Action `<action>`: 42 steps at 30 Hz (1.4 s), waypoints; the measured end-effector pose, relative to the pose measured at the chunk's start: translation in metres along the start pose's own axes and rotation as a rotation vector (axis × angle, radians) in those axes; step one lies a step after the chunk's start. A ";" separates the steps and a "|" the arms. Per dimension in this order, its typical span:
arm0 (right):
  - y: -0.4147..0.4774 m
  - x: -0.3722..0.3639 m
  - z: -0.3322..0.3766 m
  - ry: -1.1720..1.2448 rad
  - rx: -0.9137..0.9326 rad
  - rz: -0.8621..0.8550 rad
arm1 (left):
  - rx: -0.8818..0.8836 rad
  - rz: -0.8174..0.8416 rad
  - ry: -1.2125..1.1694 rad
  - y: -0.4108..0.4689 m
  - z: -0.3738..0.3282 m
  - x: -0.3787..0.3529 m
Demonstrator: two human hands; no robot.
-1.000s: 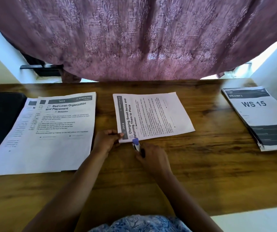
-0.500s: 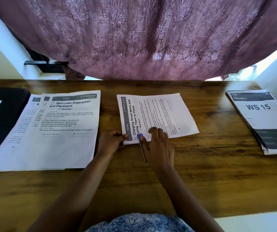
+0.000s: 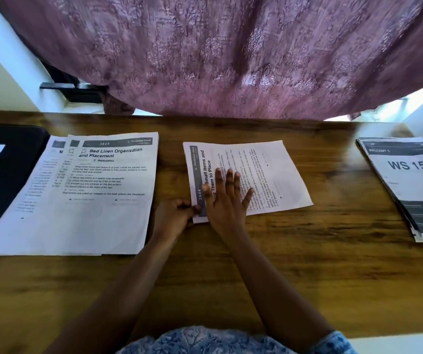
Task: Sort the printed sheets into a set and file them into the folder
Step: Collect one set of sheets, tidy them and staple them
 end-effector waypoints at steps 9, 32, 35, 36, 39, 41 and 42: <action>0.001 -0.005 0.004 -0.112 0.001 0.009 | 0.056 0.025 -0.043 0.002 0.002 0.000; -0.086 0.033 -0.006 -0.070 0.143 0.200 | 0.134 0.049 -0.195 0.007 -0.004 -0.005; -0.074 0.039 -0.012 -0.010 0.096 0.228 | 0.105 0.103 -0.192 0.001 -0.011 -0.016; -0.066 0.046 -0.014 0.017 0.078 0.205 | 0.093 0.107 -0.180 0.000 -0.013 -0.018; -0.029 0.073 -0.022 0.134 0.094 0.110 | 0.013 0.120 -0.139 -0.006 -0.026 -0.021; -0.001 0.097 -0.024 0.234 0.150 0.006 | -0.106 0.109 -0.060 -0.013 -0.049 -0.011; 0.013 0.108 -0.026 0.301 0.163 -0.054 | -0.182 0.081 0.025 -0.020 -0.065 -0.002</action>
Point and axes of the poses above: each hand's wrist, its own y-axis towards the middle knuckle, its own x-axis out of the back of the hand, z = x × y, the point moved 8 cm from there along y, towards the middle knuckle, and after that the axes turned 5 degrees about x, right-handed, at the moved point
